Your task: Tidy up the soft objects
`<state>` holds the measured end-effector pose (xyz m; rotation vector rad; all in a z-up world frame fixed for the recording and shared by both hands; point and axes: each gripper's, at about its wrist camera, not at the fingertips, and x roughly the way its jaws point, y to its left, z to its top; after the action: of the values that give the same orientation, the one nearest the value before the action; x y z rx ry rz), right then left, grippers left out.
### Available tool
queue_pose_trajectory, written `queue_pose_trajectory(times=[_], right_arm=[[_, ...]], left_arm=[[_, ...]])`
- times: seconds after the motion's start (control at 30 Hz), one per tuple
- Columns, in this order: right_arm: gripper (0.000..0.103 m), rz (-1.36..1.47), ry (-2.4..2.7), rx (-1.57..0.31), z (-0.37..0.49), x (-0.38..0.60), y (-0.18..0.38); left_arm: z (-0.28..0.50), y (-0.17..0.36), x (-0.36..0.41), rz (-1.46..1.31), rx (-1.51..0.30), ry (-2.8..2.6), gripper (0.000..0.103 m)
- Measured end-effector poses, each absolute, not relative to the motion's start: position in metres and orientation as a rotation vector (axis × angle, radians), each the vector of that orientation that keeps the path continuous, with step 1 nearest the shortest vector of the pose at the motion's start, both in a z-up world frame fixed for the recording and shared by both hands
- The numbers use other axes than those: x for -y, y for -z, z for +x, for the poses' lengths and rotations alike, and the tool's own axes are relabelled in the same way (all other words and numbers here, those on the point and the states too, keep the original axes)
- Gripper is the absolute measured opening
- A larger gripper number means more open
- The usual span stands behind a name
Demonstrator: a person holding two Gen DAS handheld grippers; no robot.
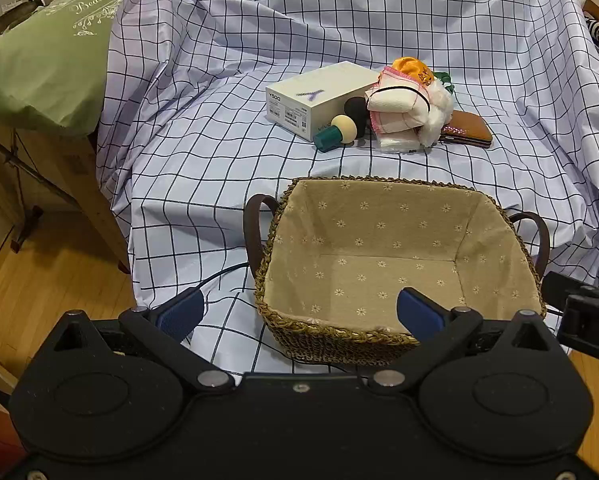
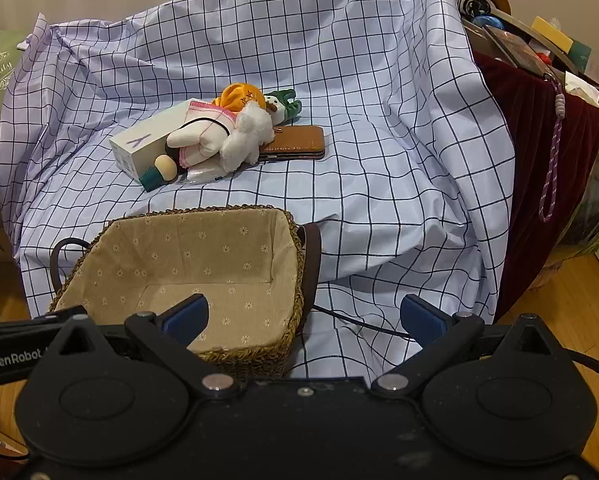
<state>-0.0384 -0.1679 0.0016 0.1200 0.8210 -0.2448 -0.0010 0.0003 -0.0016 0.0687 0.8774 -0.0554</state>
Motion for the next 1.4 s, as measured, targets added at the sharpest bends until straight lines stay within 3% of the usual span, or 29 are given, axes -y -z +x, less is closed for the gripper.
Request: queue_pose_trajectory(times=[1.4], right_arm=[[0.102,0.126,0.243,-0.833,-0.0371,0.1669,-0.0009]], left_arm=[[-0.0021,0.0022,0.0008,0.069,-0.879,0.053,0.1]])
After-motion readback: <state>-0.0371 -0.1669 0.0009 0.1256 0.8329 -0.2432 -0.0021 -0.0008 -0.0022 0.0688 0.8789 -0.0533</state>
